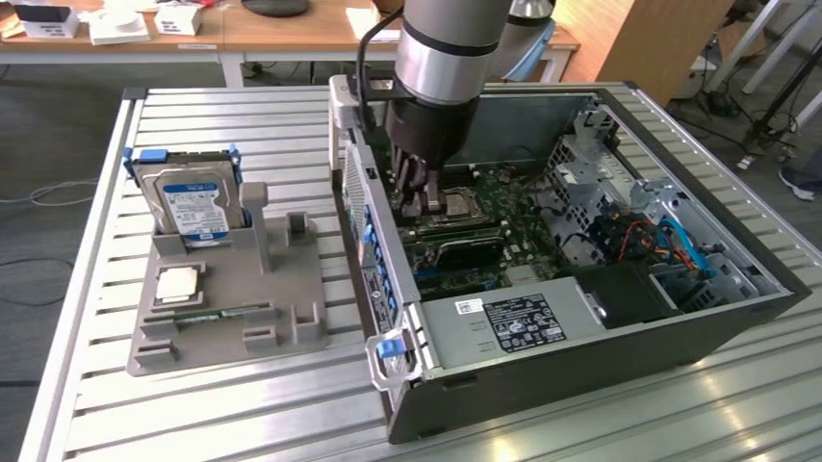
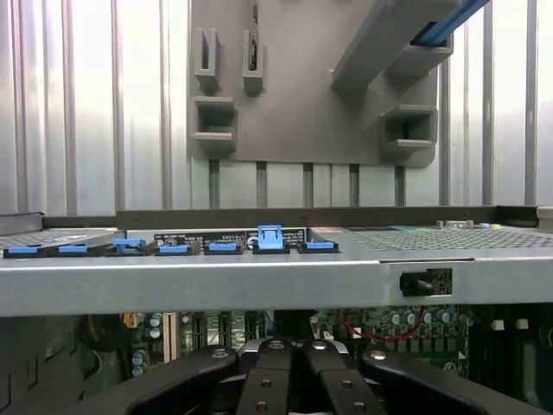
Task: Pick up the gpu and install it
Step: 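Press down on the gpu until it lock into place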
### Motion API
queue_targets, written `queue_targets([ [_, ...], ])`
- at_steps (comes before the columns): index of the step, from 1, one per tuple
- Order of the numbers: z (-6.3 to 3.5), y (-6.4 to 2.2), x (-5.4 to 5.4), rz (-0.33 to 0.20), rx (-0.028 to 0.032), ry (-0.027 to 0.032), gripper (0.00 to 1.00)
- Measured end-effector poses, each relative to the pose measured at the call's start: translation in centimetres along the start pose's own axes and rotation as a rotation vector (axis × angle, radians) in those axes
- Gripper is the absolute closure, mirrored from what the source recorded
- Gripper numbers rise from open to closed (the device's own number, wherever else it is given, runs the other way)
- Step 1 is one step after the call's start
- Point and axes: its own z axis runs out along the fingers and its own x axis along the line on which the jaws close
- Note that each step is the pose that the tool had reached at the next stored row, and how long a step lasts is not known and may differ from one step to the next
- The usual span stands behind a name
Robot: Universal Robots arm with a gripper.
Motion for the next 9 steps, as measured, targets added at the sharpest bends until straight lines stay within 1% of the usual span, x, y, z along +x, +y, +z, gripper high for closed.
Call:
queue_targets([
  [9, 0.06, 0.74, 0.06, 0.0, 0.0001, -0.0001, 0.89],
])
